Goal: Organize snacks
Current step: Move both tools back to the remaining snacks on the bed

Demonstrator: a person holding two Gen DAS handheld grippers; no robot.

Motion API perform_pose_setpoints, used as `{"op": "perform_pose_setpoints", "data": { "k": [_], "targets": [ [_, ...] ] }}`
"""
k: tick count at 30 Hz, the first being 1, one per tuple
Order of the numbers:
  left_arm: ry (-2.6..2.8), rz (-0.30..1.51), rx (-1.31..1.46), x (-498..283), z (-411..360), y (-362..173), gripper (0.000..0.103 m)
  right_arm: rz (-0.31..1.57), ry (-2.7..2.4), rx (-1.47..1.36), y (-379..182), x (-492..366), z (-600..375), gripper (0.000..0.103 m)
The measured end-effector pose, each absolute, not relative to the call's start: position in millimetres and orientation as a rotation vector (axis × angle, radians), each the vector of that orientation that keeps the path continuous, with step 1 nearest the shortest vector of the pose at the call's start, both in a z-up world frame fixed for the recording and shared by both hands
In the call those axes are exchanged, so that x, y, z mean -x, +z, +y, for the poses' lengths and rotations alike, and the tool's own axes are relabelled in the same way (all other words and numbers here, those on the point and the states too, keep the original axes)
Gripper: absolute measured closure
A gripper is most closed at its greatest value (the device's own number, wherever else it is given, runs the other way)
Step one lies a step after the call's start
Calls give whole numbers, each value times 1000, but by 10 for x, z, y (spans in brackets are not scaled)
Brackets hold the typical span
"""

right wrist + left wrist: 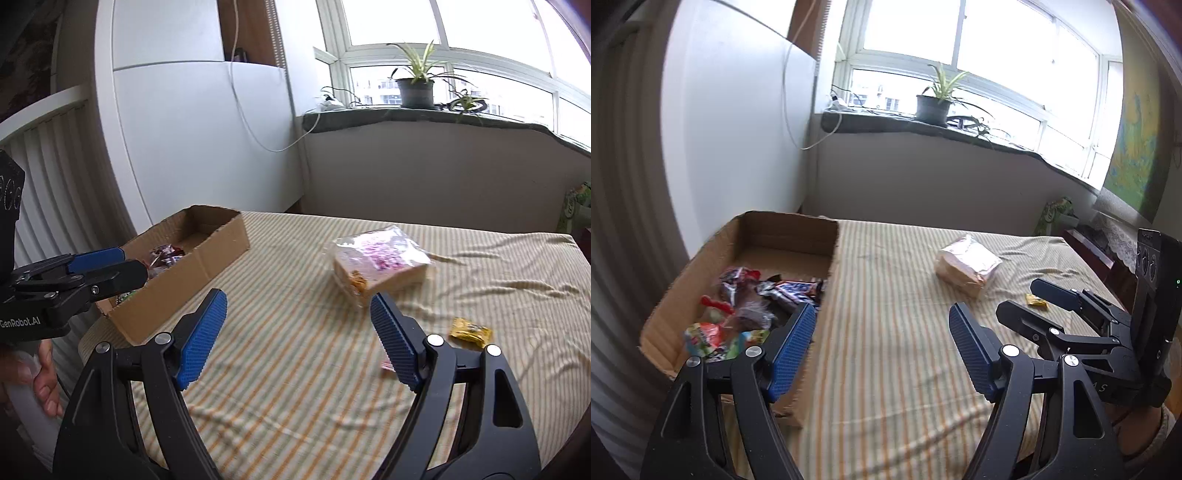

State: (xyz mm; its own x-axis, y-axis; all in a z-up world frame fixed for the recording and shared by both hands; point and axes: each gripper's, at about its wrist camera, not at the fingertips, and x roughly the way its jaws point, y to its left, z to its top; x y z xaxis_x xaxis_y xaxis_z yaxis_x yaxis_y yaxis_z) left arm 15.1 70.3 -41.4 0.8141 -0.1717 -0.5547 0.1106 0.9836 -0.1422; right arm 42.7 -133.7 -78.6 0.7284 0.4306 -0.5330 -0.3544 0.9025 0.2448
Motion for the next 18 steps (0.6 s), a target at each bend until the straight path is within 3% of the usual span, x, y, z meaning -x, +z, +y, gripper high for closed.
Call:
{"op": "perform_pose_setpoints", "data": {
  "k": [11,18],
  "targets": [
    [-293,558,-52,-153,-482,-78,28,644,201,-173,-899,-207,-2413,20],
    [-350,538,-90,-157,-741,-17,28,645,177,-169,-920,-212,-2502,20]
  ]
}}
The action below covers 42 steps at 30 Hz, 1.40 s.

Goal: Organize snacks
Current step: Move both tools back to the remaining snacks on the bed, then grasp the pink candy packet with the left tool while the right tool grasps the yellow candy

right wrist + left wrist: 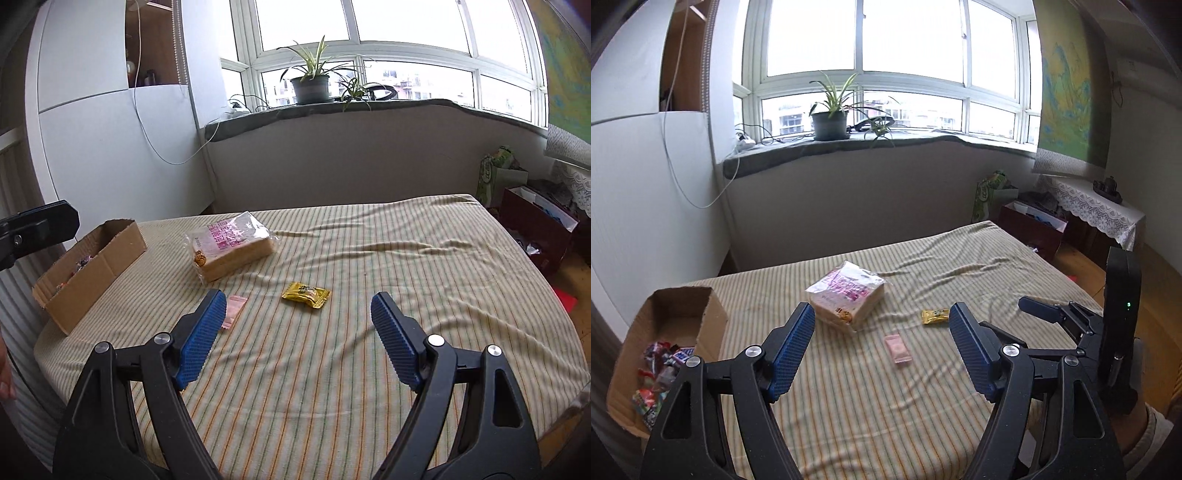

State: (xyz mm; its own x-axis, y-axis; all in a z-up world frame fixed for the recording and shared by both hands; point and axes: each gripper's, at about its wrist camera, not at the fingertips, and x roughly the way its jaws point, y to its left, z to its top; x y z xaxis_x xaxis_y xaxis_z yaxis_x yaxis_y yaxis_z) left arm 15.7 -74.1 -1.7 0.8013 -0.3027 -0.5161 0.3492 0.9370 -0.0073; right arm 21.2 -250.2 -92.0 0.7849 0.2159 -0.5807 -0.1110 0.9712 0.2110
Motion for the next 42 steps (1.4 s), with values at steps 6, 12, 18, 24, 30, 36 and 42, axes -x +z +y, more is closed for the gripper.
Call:
{"op": "perform_pose_setpoints", "data": {
  "k": [6,12,18,24,30,36,42],
  "targets": [
    [-352,565,-88,-214,-769,-111,28,708,183,-63,-1019,-375,-2499,16],
    [-355,673,-64,-443,-826,-494,22,868,238,71,-1337,-752,-2602,11],
    [-368,893,22,-792,-939,-1194,22,922,370,169,-1527,-1076,-2502,11],
    [-353,902,36,-1054,-1053,-1340,22,961,475,195,-1654,-1380,-2365,20],
    [-363,907,-9,-1144,-1159,-1351,23,965,507,175,-1669,-1432,-2371,33],
    [-366,887,-37,-1105,-1161,-1344,74,943,515,174,-1643,-1358,-2361,75],
    [-403,878,56,-1140,-1044,-1371,86,931,498,171,-1639,-1321,-2364,76]
  ]
}}
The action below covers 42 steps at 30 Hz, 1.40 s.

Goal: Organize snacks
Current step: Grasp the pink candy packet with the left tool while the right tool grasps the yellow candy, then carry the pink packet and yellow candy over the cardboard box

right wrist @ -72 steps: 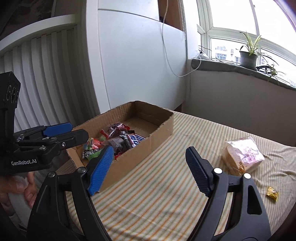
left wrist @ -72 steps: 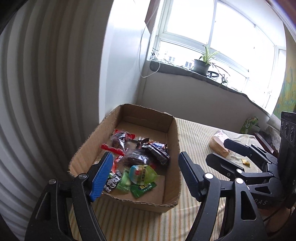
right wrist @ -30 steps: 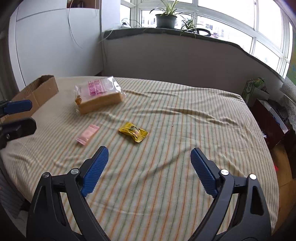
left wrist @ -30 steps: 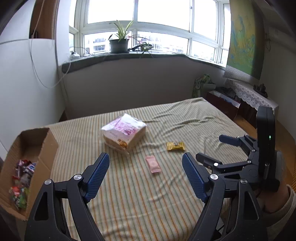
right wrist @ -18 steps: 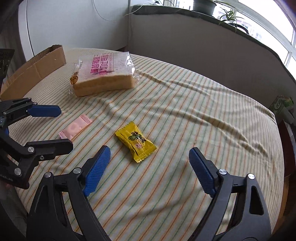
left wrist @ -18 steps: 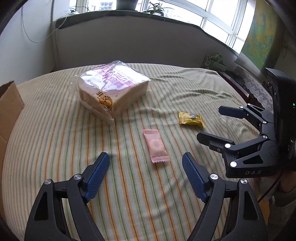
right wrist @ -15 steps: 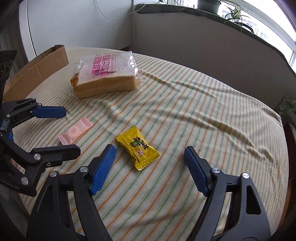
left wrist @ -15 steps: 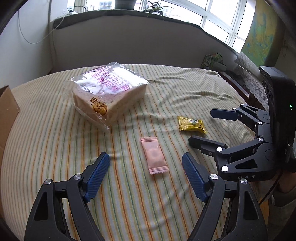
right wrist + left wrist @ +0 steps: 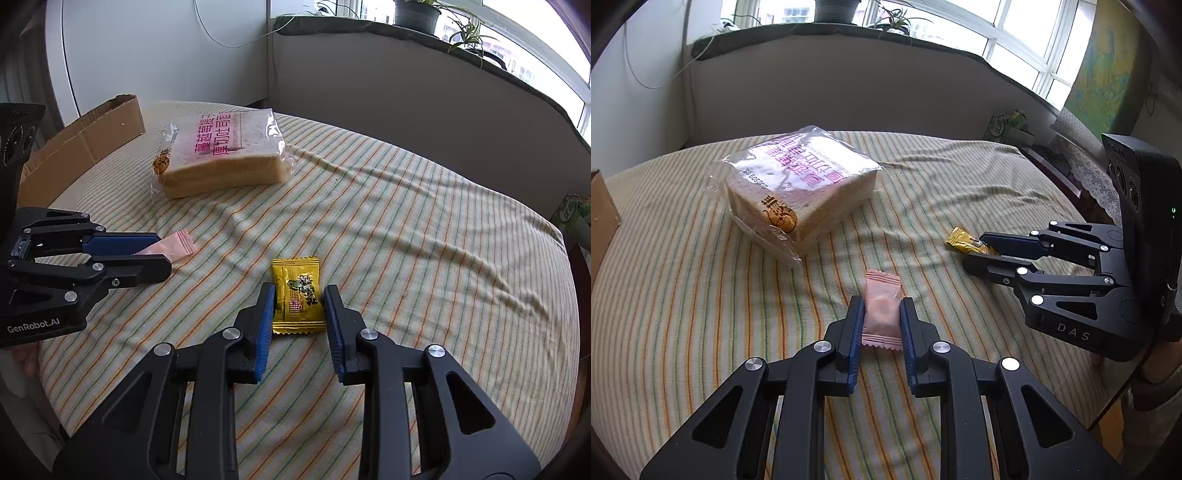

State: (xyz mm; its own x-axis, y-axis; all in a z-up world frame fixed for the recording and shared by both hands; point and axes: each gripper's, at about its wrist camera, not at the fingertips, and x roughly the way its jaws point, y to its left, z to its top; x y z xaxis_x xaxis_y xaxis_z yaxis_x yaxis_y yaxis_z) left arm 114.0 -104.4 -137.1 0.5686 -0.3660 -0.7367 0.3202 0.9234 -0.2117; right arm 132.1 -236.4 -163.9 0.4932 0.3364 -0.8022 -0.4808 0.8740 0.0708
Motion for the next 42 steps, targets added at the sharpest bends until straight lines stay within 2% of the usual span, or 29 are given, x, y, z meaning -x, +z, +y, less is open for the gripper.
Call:
{"op": "perform_pose_setpoints", "data": {
  "k": [19,23,29,34,42],
  "targets": [
    [-415,859,106,-1108,-992,-1369,86,946,484,165,-1631,-1348,-2378,76],
    [-441,835,140,-1085,-928,-1299,86,891,410,110,-1310,-1160,-2404,76],
    [-466,677,126,-654,-712,-741,86,752,315,-22,-795,-543,-2339,76],
    [-469,609,146,-342,-418,-494,86,725,298,-38,-679,-312,-2097,75],
    [-419,593,225,-212,32,-575,86,742,402,31,-637,-385,-1299,75]
  ]
}}
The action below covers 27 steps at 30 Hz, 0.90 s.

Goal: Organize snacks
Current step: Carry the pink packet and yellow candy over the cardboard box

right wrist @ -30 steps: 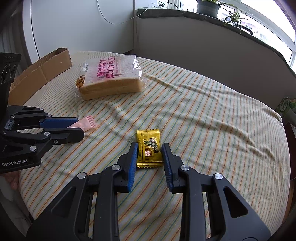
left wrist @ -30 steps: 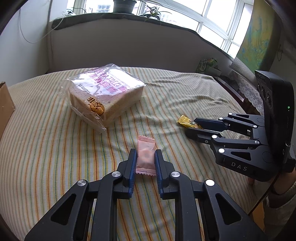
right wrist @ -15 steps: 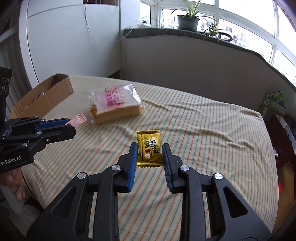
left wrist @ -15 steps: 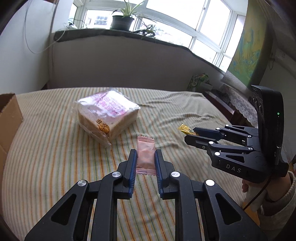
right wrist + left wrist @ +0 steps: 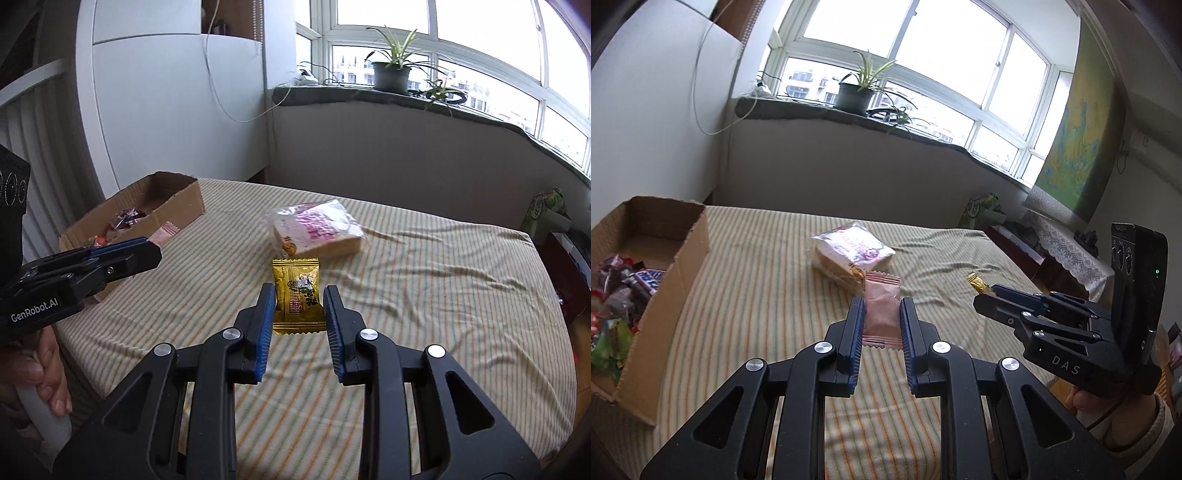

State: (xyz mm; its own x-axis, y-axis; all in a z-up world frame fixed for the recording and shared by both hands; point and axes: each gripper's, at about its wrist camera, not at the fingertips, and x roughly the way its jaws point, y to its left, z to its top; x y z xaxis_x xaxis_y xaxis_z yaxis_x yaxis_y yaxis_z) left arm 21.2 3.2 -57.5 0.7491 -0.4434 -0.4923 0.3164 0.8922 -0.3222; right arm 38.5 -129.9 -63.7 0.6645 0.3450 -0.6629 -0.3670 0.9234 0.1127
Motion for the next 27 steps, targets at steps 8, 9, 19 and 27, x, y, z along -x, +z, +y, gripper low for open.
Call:
{"op": "perform_pose_setpoints", "data": {
  "k": [8,9,19,27],
  "targets": [
    [-216,550,303,-113,1024,-607,85,732,651,99,-617,-645,-12,75],
    [-188,549,310,-101,1155,-617,85,725,682,109,-601,-656,140,75],
    [3,528,346,-50,1962,-624,85,659,816,174,-377,-718,854,75],
    [3,539,348,-137,2009,-682,85,639,833,197,-316,-880,1076,75]
  ]
}}
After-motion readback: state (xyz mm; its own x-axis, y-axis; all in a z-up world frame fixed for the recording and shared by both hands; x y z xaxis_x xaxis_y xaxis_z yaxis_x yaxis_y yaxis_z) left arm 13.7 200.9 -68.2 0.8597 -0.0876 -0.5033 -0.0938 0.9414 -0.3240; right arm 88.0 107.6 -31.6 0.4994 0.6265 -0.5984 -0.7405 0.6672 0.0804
